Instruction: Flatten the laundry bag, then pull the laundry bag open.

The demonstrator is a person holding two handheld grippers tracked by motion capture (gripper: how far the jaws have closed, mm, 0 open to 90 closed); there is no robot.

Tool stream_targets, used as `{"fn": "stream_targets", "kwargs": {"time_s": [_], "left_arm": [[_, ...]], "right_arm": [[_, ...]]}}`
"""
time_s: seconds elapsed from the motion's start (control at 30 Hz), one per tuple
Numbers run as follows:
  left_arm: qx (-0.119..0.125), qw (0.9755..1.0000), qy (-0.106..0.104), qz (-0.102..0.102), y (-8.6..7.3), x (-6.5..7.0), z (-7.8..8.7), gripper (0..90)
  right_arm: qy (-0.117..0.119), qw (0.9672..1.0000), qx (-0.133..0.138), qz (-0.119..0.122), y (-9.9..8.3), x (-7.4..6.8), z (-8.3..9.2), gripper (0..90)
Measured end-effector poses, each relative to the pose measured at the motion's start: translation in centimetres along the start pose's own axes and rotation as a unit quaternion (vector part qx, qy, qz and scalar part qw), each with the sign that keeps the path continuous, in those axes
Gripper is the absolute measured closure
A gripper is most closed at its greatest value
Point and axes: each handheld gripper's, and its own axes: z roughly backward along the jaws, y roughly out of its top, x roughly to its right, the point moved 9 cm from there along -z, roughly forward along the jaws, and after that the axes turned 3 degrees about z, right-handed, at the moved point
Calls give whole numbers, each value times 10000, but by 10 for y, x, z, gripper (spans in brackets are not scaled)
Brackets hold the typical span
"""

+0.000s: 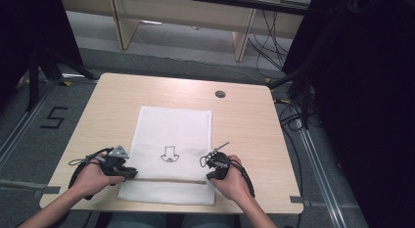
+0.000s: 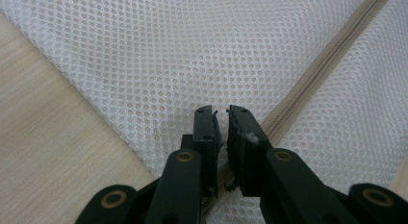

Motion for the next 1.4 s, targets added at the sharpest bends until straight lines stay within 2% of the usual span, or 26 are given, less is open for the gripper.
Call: {"fn": "stream_targets", "kwargs": {"time_s": [0.03,0.1,0.13,0.17,0.27,0.3,0.33,0.37,0.43,0.47,0.5,0.53,0.6,0.7,0.77,0.8,0.83,0.93,0.97,1.07,1.13,1.23,1.3,1.33,1.37,1.4], "left_arm": [[38,10000,-4,79,0,1,-1,807],[26,10000,8,44,0,0,0,800],[29,10000,59,11,1,-1,0,794],[24,9999,112,-58,1,-2,1,782],[25,9998,177,-122,2,-5,3,752],[147,9998,142,-11,5,-3,2,698],[287,9993,211,-131,9,-6,4,676],[287,9993,211,-131,9,-6,4,655],[500,9983,276,-65,15,-8,6,616],[500,9983,276,-65,15,-8,6,598],[518,9983,257,-68,16,-7,7,598],[559,9981,251,-99,17,-7,7,576],[624,9979,155,5,18,-5,6,560],[633,9978,171,-48,18,-6,6,543],[691,9974,189,-60,20,-7,6,533],[781,9968,177,39,22,-7,6,499],[781,9968,177,39,22,-7,6,485],[932,9955,171,71,26,-7,7,468],[968,9952,136,59,26,-7,8,458],[1005,9948,152,47,26,-8,8,441],[1022,9947,74,84,26,-8,8,440],[1122,9935,55,201,29,-7,9,417],[1256,9917,14,256,33,-4,8,416],[1238,9922,72,157,33,-5,9,438],[1269,9919,109,5,35,-5,10,452],[1269,9919,109,5,35,-5,10,458]], "right_arm": [[0,10000,0,0,0,0,0,900],[-19,10000,18,-15,-1,-1,0,900],[-29,9999,-56,-133,-2,-3,1,900],[-10,10000,2,-6,-2,-4,1,900],[-32,9999,107,-11,-1,-3,2,871],[-21,9995,184,-240,0,-4,6,840],[-59,9993,350,-152,2,0,8,829],[-142,9986,362,-348,2,1,12,823],[-171,9975,628,-274,5,8,16,802],[-171,9975,628,-274,5,8,16,802],[-164,9970,650,-397,5,9,19,784],[-220,9961,730,-437,3,15,21,757],[-251,9956,768,-467,-1,19,22,740],[-286,9949,792,-553,-4,22,24,725],[-304,9946,824,-554,-4,23,25,720],[-350,9935,899,-606,-3,24,26,716],[-350,9935,899,-606,-3,24,26,716],[-341,9932,983,-517,-3,26,26,691],[-318,9923,994,-661,-2,27,25,689],[-290,9915,1081,-663,2,28,27,681],[-249,9914,1041,-749,1,26,27,680],[-278,9918,1057,-662,1,23,28,697],[-271,9932,1023,-483,1,20,29,752],[-269,9943,980,-308,0,17,29,820],[-239,9952,885,-356,-1,15,30,851],[-239,9952,885,-356,-1,15,30,851]]}}
